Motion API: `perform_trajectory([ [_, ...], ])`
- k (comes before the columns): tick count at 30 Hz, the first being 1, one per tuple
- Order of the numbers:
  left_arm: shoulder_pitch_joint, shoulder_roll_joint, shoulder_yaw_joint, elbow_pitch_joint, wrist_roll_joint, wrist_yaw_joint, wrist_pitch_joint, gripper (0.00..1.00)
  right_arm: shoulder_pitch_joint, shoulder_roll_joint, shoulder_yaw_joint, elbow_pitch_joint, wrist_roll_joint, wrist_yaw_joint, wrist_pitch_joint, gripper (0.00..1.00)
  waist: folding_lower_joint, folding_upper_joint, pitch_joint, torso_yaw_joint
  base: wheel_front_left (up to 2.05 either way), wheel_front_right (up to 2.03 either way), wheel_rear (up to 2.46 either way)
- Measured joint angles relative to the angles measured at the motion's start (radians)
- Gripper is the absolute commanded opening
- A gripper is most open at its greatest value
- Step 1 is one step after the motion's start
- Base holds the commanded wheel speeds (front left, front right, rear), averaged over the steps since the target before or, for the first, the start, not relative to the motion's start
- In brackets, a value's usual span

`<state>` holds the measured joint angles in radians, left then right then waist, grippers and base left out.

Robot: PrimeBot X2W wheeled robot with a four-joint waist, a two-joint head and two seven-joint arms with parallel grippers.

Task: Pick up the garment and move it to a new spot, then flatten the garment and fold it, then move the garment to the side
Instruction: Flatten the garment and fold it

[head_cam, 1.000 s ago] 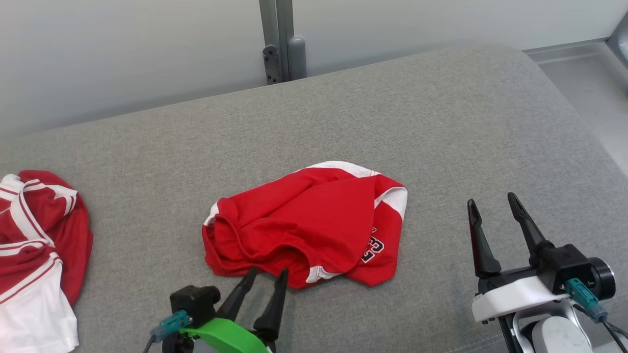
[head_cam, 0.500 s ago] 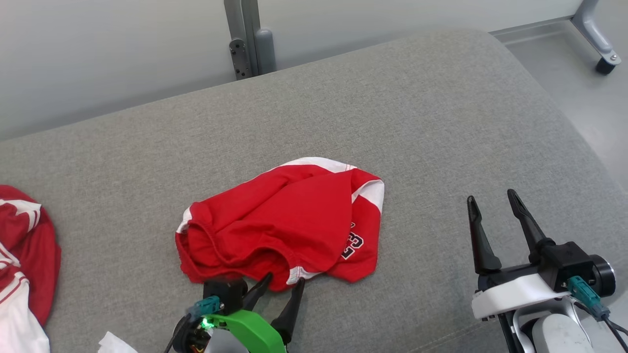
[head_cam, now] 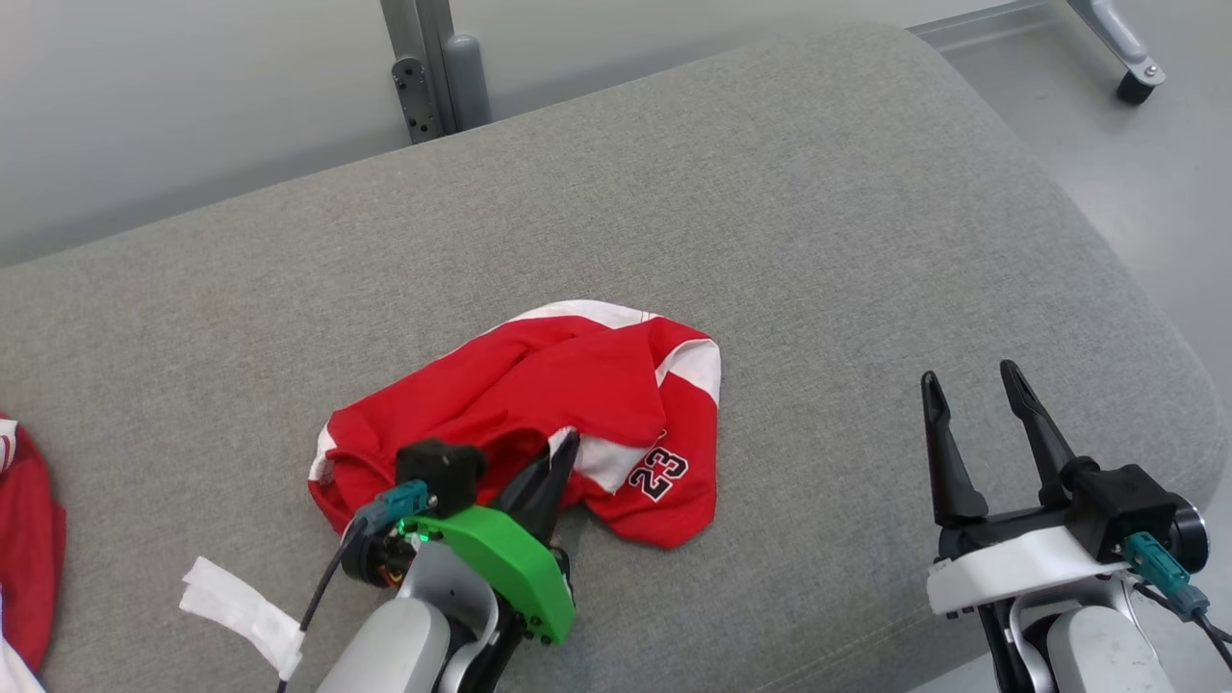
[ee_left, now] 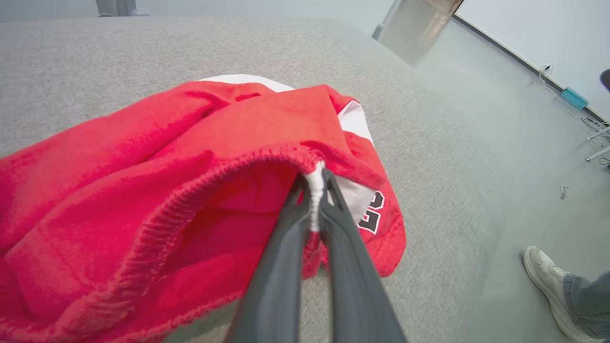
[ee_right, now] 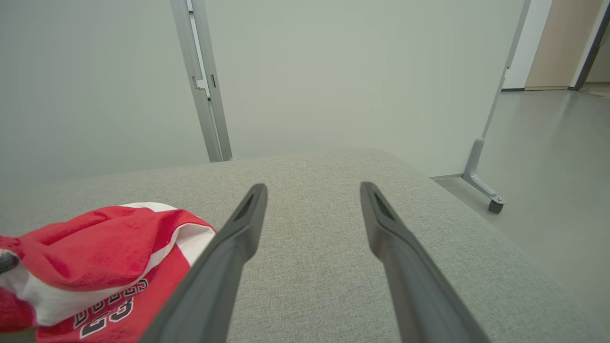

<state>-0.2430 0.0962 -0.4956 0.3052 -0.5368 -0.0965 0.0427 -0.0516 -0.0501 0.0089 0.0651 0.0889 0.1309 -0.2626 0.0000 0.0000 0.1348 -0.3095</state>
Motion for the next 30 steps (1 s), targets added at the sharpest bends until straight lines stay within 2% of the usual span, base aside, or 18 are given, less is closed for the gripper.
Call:
perform_trajectory([
  [7,-0.130,-0.027,0.032,-0.106,-0.067,0.010,0.014,0.00,-0.001,0.000,-0.001,0.002,0.014,0.000,0.000,1.00,0.0000,0.0000,0.002,-0.013,0.00,0.00,0.00],
  [16,-0.274,-0.029,0.082,-0.143,-0.100,0.035,0.072,0.00,-0.006,0.000,0.001,0.006,0.017,0.000,0.000,1.00,0.0000,0.0000,-0.007,-0.030,0.00,0.00,0.00],
  [23,-0.405,-0.008,0.128,-0.116,-0.102,0.048,0.087,0.00,-0.005,0.000,-0.002,0.009,0.014,0.000,0.000,1.00,0.0000,0.0000,-0.020,-0.038,0.00,0.00,0.00],
  [30,-0.511,-0.003,0.154,-0.044,-0.078,0.043,0.008,0.00,-0.005,0.000,0.002,0.010,0.013,0.000,0.000,1.00,0.0000,0.0000,-0.030,-0.046,0.00,0.00,0.00],
])
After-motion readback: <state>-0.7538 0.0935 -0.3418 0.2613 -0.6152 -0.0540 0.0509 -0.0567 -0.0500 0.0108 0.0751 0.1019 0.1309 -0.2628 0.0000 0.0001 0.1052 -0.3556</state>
